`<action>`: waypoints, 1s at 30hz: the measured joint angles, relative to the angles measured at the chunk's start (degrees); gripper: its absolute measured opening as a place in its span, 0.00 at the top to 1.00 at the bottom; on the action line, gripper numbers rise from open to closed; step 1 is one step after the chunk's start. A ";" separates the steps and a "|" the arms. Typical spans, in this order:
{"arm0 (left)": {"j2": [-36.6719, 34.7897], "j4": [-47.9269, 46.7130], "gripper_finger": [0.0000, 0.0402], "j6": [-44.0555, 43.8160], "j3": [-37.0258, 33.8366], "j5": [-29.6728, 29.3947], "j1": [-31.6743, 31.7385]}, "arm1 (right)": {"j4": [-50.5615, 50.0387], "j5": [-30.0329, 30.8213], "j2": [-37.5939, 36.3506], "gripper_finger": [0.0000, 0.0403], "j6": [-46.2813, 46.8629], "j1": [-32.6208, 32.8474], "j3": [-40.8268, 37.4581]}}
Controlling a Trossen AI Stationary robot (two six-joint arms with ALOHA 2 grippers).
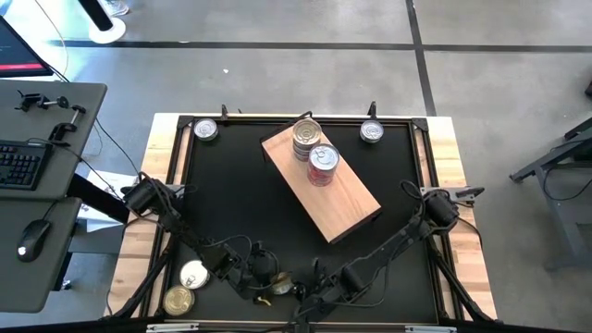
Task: Stack canned seafood by type on shelf
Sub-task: Put the green tuna can on the shelf
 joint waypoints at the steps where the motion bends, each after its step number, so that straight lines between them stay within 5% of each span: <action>1: -0.02 0.00 1.00 -0.01 0.00 0.16 0.14 | 0.63 0.27 0.00 1.00 -0.02 -0.11 0.02; 9: -0.02 1.16 1.00 -0.08 0.13 0.81 1.33 | 0.37 5.33 0.28 1.00 0.42 -0.87 -0.13; 30: -1.64 -1.22 1.00 4.13 0.13 1.70 2.36 | 1.51 5.00 -2.63 1.00 -5.63 -3.41 -0.17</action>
